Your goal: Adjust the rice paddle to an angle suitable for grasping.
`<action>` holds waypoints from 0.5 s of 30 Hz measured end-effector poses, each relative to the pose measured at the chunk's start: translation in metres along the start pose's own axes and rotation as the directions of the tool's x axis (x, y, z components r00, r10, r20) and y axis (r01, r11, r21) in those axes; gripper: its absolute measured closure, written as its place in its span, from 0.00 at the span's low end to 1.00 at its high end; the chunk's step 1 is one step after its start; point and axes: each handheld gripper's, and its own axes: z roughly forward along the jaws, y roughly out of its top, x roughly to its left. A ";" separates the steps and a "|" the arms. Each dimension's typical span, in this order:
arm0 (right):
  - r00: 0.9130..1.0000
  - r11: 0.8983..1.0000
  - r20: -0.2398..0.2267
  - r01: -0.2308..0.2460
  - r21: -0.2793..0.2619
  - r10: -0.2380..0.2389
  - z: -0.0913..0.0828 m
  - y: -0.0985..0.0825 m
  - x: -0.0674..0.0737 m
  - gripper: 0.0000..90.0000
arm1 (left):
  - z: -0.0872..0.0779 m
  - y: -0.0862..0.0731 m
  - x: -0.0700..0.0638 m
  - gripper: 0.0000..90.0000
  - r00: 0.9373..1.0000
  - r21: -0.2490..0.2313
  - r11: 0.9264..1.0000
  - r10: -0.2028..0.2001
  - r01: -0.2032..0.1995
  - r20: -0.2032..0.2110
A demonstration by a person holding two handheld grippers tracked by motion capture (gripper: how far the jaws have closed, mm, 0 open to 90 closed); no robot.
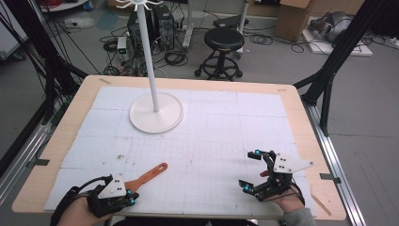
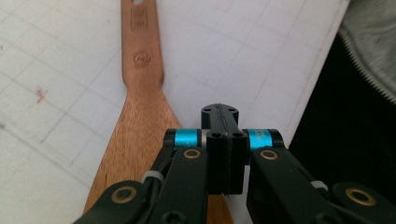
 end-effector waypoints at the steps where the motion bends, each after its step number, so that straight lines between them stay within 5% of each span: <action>1: 1.000 1.000 -0.002 -0.001 0.003 0.001 0.000 0.000 0.000 0.02 | -0.002 0.002 0.001 1.00 1.000 -0.017 1.000 -0.001 0.001 0.003; 8: 1.000 1.000 -0.001 -0.001 0.018 0.001 0.003 -0.001 -0.001 0.02 | -0.007 0.013 0.010 0.84 1.000 -0.098 0.995 -0.017 0.018 0.010; 15: 1.000 1.000 -0.007 -0.004 0.019 0.004 0.004 -0.001 -0.002 0.02 | -0.005 0.026 0.020 0.52 1.000 -0.094 0.995 -0.029 0.030 0.008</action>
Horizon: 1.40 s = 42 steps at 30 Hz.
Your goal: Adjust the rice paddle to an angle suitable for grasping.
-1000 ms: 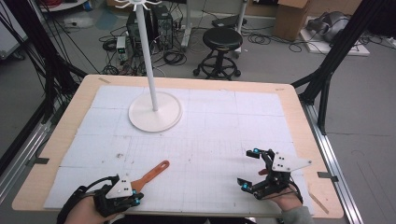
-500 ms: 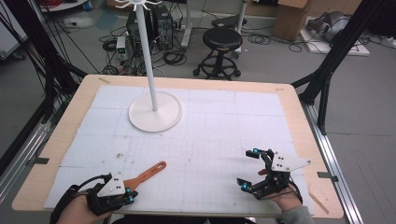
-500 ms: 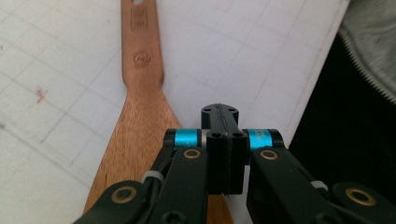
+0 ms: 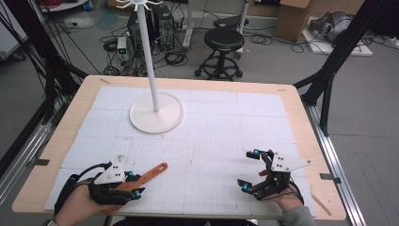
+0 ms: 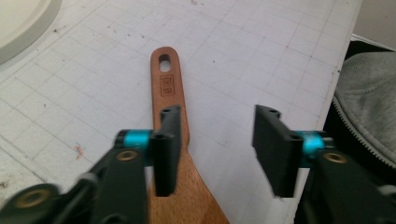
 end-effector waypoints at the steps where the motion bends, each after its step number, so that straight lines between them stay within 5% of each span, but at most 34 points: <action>1: 1.000 1.000 0.001 0.001 0.000 -0.001 0.000 0.000 0.000 0.02 | 0.001 0.002 0.002 0.49 1.000 0.001 1.000 -0.012 0.012 -0.005; 4: 1.000 1.000 -0.001 0.010 -0.003 -0.010 0.001 0.000 0.000 0.02 | 0.002 0.006 0.004 0.41 1.000 -0.009 1.000 0.002 -0.002 -0.006; 6: 1.000 1.000 -0.002 0.010 -0.001 -0.010 0.001 0.000 0.000 0.02 | 0.003 0.007 0.006 0.35 0.999 0.002 1.000 0.017 -0.017 0.030; 14: 1.000 1.000 0.003 0.022 0.008 -0.022 0.001 0.000 -0.001 0.02 | 0.014 0.020 0.019 0.12 0.995 0.071 0.995 -0.069 0.064 0.071; 26: 1.000 1.000 0.001 0.009 0.003 -0.009 -0.001 -0.001 0.000 0.02 | 0.034 0.031 0.030 0.16 0.996 0.149 0.987 -0.067 0.057 0.064; 28: 1.000 1.000 0.000 0.002 0.005 -0.002 0.000 -0.002 0.000 0.02 | 0.036 0.032 0.035 0.19 0.993 0.170 0.982 -0.093 0.081 0.065; 37: 1.000 1.000 0.000 -0.007 0.007 0.007 -0.001 -0.002 0.000 0.02 | 0.044 0.030 0.036 0.31 0.995 0.237 0.967 -0.097 0.089 0.024; 42: 1.000 1.000 -0.007 0.000 0.010 0.000 0.000 -0.002 0.000 0.02 | 0.048 0.029 0.035 0.42 0.994 0.291 0.951 -0.111 0.102 0.016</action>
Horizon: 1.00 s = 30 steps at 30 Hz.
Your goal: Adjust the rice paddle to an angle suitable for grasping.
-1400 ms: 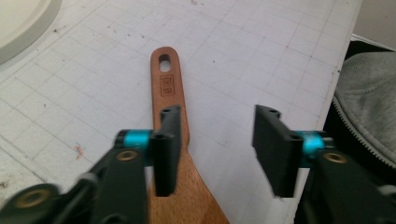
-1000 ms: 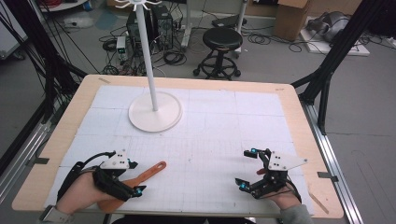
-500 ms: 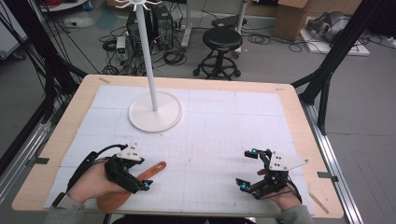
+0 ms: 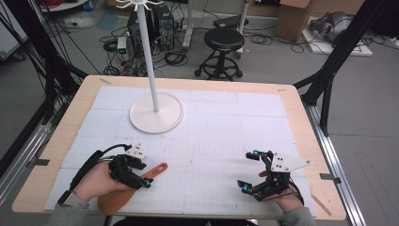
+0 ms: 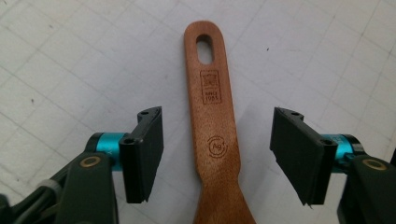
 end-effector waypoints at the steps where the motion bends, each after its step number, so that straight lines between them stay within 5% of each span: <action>1: 1.000 1.000 0.001 -0.001 0.001 0.001 0.000 0.000 0.000 0.02 | 0.002 0.000 -0.001 0.44 1.000 0.010 1.000 0.001 -0.001 -0.007; 17: 1.000 1.000 0.000 -0.013 0.001 0.013 -0.001 0.000 0.001 0.02 | 0.003 0.000 -0.003 0.64 0.998 0.049 0.999 0.024 -0.020 -0.066; 21: 1.000 1.000 0.004 -0.009 -0.002 0.009 -0.001 0.000 0.000 0.02 | 0.003 -0.002 -0.003 0.69 0.996 0.034 0.998 0.049 -0.046 -0.069; 30: 1.000 1.000 0.004 -0.006 -0.002 0.006 -0.001 0.000 0.000 0.02 | 0.002 -0.005 -0.002 0.72 0.997 0.013 0.999 0.032 -0.031 -0.076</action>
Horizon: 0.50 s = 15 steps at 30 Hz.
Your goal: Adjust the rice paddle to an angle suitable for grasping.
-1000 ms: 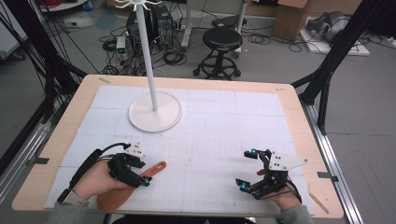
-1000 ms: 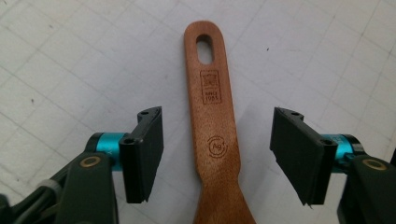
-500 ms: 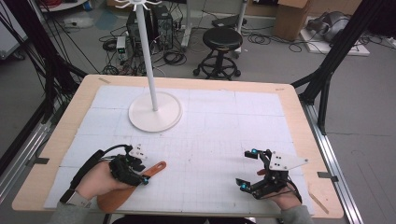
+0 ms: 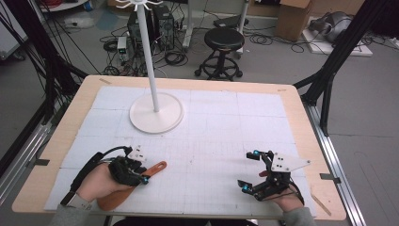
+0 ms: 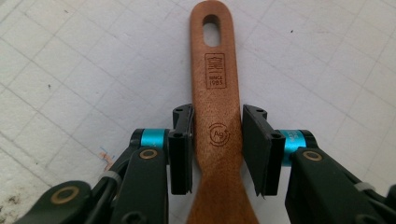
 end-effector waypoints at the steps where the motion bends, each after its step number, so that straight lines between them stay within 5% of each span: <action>1: 1.000 1.000 0.000 0.000 0.000 0.000 0.000 0.000 0.000 0.02 | 0.000 0.000 0.000 0.72 1.000 -0.001 1.000 -0.002 0.002 -0.001; 7: 1.000 1.000 0.003 0.003 -0.005 -0.003 0.000 0.000 0.000 0.02 | -0.011 -0.001 0.000 0.72 1.000 -0.058 0.998 -0.015 0.016 0.016; 15: 1.000 1.000 0.003 0.004 -0.004 -0.004 0.000 0.000 0.000 0.02 | -0.043 -0.001 0.000 0.72 1.000 -0.176 0.984 -0.020 0.022 0.014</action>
